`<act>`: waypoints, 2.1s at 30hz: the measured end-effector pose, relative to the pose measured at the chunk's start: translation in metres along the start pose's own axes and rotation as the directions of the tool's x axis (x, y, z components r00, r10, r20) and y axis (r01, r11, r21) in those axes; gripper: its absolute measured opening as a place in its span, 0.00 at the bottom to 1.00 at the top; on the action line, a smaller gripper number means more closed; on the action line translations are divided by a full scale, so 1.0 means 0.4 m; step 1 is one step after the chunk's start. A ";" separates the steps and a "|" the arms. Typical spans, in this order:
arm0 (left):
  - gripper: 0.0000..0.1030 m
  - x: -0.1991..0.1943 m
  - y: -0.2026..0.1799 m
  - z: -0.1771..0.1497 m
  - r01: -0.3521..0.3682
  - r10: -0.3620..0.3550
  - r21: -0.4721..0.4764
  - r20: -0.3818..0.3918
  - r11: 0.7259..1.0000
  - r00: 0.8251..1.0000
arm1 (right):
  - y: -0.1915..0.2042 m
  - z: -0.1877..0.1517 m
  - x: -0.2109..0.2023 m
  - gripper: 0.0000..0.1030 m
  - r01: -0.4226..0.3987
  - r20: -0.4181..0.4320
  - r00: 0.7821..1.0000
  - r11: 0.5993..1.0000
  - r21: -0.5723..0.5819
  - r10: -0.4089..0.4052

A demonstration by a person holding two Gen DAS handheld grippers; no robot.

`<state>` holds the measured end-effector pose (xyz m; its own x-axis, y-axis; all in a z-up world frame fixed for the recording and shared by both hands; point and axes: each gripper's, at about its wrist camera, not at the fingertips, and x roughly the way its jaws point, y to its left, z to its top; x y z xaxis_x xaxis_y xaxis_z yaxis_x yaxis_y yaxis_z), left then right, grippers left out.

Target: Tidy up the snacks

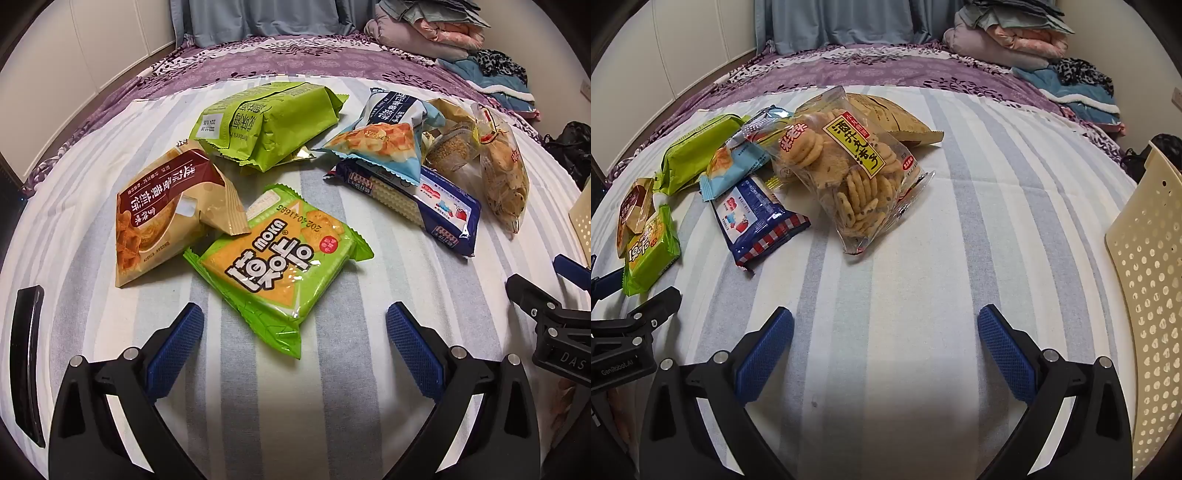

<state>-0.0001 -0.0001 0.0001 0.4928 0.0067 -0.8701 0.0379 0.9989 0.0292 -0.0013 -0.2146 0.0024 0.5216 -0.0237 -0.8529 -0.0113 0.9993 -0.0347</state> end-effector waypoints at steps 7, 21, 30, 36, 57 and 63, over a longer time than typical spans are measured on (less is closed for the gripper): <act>0.98 0.000 0.000 0.000 0.004 -0.004 -0.002 -0.002 1.000 1.000 | 0.000 0.000 0.001 0.95 0.004 -0.003 1.000 1.000 -0.002 -0.004; 0.98 0.000 0.000 0.000 0.009 -0.009 -0.005 -0.001 1.000 1.000 | 0.002 -0.001 0.002 0.95 0.003 -0.001 1.000 1.000 -0.002 -0.003; 0.98 0.000 0.000 0.000 0.009 -0.009 -0.005 -0.001 1.000 1.000 | 0.002 -0.001 0.001 0.95 0.003 0.000 1.000 1.000 -0.002 -0.003; 0.98 0.000 0.001 0.000 0.010 -0.010 -0.005 0.000 1.000 1.000 | 0.002 -0.001 0.001 0.95 0.003 0.000 1.000 1.000 -0.002 -0.003; 0.98 -0.001 0.001 0.000 0.010 -0.010 -0.006 0.001 1.000 1.000 | 0.002 -0.001 0.000 0.95 0.003 0.002 1.000 1.000 -0.002 -0.003; 0.98 -0.001 0.000 0.000 0.010 -0.010 -0.006 0.001 1.000 1.000 | 0.002 -0.001 0.000 0.95 0.004 0.002 1.000 1.000 -0.002 -0.004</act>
<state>-0.0001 0.0001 0.0003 0.4933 -0.0033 -0.8699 0.0381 0.9991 0.0178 -0.0017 -0.2138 0.0021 0.5231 -0.0272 -0.8519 -0.0110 0.9992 -0.0386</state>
